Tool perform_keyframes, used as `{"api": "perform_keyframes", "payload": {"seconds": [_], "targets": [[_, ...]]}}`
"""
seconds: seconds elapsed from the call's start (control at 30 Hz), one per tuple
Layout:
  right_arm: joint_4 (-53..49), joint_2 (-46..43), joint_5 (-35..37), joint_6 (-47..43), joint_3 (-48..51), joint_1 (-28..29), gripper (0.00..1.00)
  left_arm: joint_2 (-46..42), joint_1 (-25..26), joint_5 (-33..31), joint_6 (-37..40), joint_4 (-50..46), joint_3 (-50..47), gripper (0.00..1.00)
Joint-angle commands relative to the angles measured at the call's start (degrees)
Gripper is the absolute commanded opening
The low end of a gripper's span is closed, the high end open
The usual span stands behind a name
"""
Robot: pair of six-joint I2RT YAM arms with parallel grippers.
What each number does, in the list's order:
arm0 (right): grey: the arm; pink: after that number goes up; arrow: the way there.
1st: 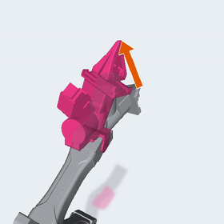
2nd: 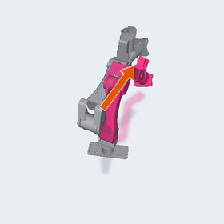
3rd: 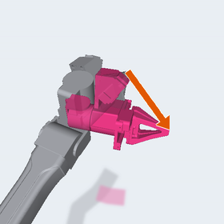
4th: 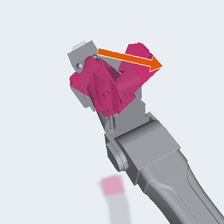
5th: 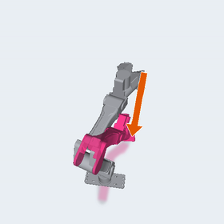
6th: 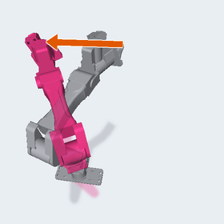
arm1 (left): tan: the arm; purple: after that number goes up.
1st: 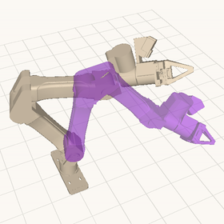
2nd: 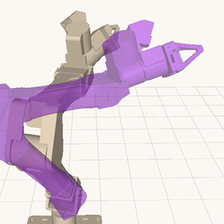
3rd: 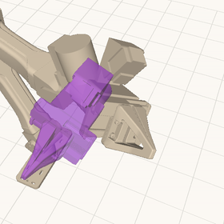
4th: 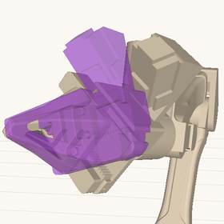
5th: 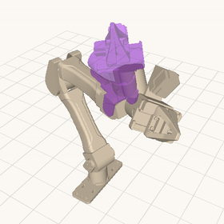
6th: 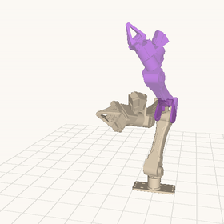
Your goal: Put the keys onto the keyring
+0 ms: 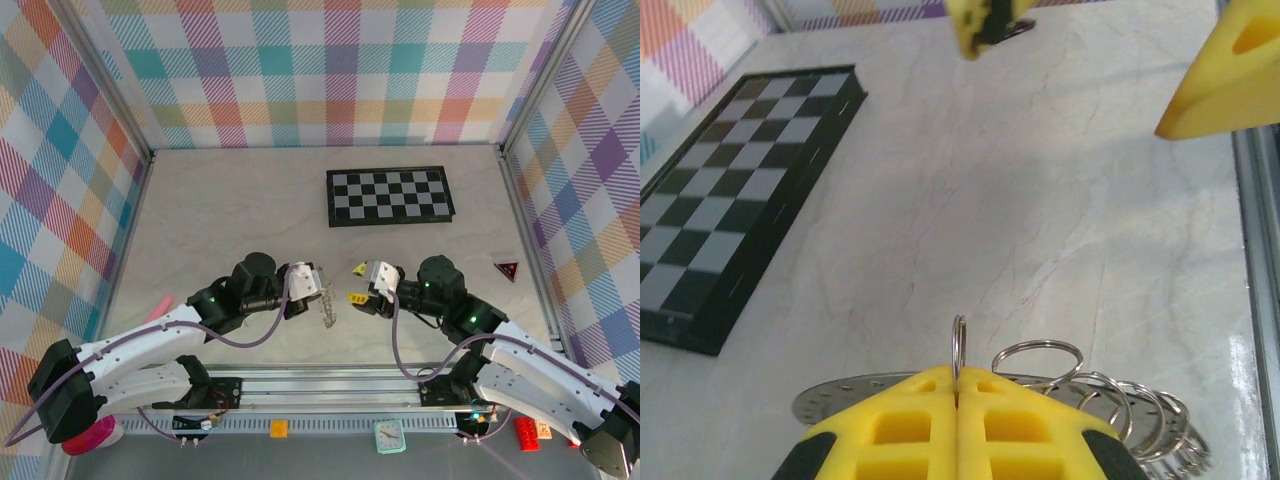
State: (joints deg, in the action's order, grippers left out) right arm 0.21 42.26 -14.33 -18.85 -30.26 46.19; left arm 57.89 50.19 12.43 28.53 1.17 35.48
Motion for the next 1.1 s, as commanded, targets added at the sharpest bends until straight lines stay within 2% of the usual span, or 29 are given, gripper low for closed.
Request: {"api": "perform_keyframes", "payload": {"seconds": [0.0,0.13,0.2,0.37,0.43,0.7,0.83,1.07], "targets": [[2.7,1.4,5.6,21.1,1.6,0.2,0.47,-2.9,0.5,-6.4,-8.3,-1.2,3.1,0.0],[-0.7,6.4,6.8,31.8,0.7,0.2,0.44,-5.0,0.5,-13.1,-14.3,-1.6,2.7,0.0],[-1.1,9.1,6.0,34.5,0.1,0.2,0.43,-5.8,0.4,-15.7,-15.7,-1.9,2.6,0.0],[-0.9,16.6,2.6,39.8,-2.7,0.4,0.42,-7.3,-0.6,-30.4,-22.3,-2.7,2.9,0.0],[-0.8,20.6,1.3,41.2,-4.4,0.6,0.42,-7.6,-2.5,-33.4,-25.1,-5.4,3.9,0.0],[0.1,36.1,-3.2,44.0,-12.1,2.9,0.42,-9.4,-8.3,-42.0,-28.3,-9.8,5.1,0.0],[-3.5,44.3,-6.0,45.7,-18.8,4.5,0.42,-11.7,-12.9,-41.3,-30.3,-10.6,5.3,0.0],[-9.1,55.0,-8.7,49.7,-27.7,5.0,0.41,-14.3,-14.8,-43.5,-32.9,-13.2,4.4,0.0]]}}
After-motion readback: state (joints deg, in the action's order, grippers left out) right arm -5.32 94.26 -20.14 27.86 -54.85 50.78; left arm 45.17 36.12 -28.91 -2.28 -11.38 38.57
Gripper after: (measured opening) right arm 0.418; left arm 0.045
